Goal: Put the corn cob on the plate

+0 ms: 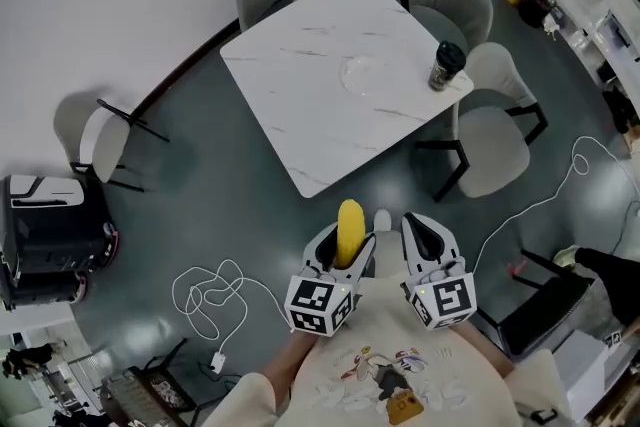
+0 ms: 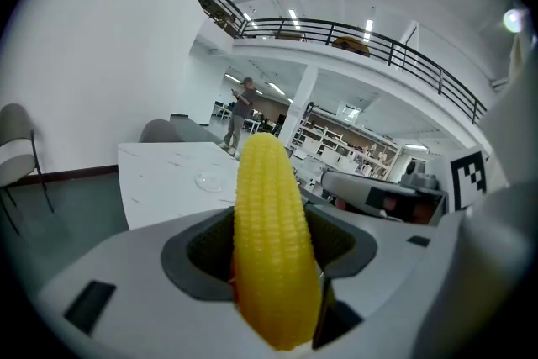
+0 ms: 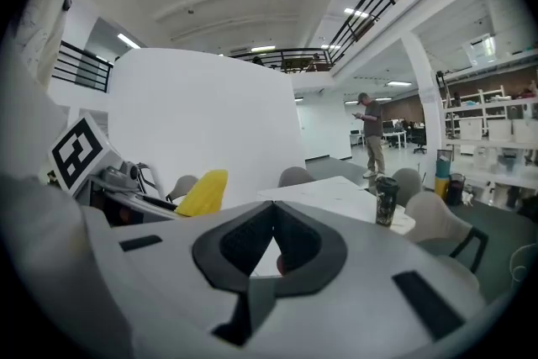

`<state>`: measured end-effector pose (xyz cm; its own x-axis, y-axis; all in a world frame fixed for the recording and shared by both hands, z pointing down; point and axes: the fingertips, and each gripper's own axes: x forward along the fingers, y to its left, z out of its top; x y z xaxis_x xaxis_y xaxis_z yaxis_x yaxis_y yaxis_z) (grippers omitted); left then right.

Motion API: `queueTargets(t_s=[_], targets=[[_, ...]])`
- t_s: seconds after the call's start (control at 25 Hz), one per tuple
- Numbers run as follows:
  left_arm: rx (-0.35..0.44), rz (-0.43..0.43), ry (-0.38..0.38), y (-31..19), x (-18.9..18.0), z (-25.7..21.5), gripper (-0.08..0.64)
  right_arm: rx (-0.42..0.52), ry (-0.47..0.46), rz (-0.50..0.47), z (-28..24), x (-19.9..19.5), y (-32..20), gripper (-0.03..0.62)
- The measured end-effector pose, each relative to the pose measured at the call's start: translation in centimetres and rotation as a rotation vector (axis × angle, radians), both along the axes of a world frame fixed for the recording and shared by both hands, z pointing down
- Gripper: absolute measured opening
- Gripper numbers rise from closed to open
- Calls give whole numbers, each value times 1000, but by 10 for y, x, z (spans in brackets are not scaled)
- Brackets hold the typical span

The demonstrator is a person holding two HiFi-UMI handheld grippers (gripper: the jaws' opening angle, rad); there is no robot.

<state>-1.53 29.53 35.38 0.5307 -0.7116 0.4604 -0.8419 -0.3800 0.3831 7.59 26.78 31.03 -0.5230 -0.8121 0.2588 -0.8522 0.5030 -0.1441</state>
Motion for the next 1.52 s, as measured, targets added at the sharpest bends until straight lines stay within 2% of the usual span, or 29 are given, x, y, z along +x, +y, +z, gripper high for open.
queueTargets(t_s=[0.12,0.36,0.84,1.12,1.52], targets=[[-21,-36,9,-38,14,-2,253,-15,7,-28,1,14,-43,5],[-4,-94,3,-99,20,-9,253,6,13,-60,-1,23,-117,5],[-12,-120,-8,-153,28,-12,253,-13,-8,-74,1,25,-166,5],[-27,-97,-19,-185,24,-5,253,-35,28,-71,18,20,-196,5],[-29,-31,-22,-237,-4,7,253,-30,59,-28,24,-3,-244,5]])
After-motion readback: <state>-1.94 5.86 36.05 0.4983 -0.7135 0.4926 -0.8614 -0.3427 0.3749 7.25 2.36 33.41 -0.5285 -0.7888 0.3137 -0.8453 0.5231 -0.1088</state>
